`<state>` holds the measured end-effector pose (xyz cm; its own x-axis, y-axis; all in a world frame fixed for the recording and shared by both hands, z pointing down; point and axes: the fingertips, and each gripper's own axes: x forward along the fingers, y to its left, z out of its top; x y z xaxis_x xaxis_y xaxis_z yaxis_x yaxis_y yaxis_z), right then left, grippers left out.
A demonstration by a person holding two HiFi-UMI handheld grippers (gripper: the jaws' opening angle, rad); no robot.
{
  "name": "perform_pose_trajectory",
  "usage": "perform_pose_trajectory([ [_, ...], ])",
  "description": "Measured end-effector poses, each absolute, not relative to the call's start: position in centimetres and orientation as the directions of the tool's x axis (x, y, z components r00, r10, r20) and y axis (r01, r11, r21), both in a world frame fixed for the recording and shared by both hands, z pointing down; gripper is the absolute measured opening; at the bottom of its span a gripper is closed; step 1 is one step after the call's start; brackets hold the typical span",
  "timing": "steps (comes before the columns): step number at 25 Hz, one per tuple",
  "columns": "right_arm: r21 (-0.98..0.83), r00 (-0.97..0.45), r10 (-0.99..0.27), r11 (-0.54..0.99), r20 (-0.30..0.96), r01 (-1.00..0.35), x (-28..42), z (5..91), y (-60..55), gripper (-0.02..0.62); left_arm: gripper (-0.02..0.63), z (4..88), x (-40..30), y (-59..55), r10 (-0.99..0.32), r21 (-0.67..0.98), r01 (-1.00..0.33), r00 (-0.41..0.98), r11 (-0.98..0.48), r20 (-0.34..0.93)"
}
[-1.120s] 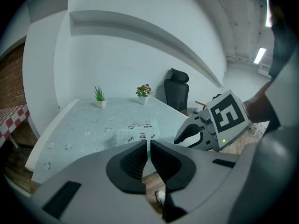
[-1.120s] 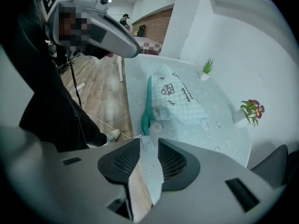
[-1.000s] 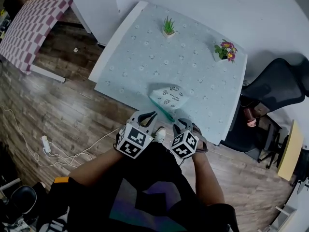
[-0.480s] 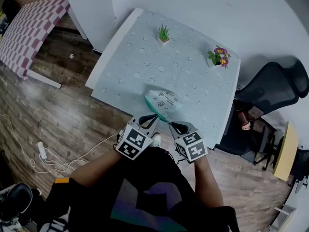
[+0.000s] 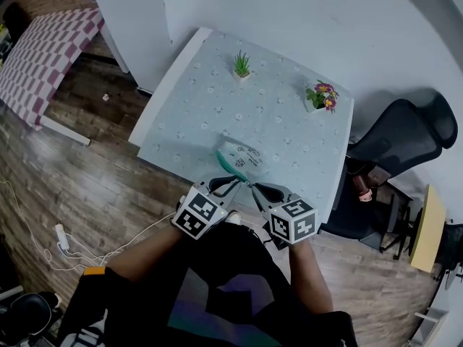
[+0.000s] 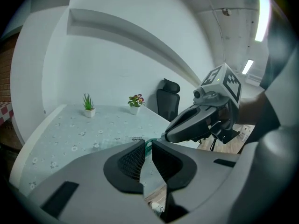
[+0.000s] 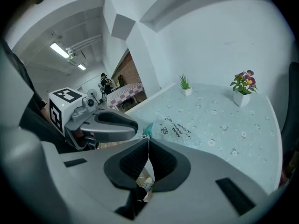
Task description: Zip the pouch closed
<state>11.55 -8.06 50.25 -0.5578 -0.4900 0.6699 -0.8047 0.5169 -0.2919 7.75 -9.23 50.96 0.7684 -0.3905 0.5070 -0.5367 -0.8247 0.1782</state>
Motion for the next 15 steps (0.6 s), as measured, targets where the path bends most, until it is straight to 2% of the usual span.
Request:
perform_pose_trajectory([
  [15, -0.313, -0.542, -0.526, 0.465, 0.655, -0.828, 11.7, 49.9, -8.7, 0.020, 0.089, 50.2, 9.6, -8.1, -0.290, 0.216, -0.426, 0.835, -0.878, 0.467],
])
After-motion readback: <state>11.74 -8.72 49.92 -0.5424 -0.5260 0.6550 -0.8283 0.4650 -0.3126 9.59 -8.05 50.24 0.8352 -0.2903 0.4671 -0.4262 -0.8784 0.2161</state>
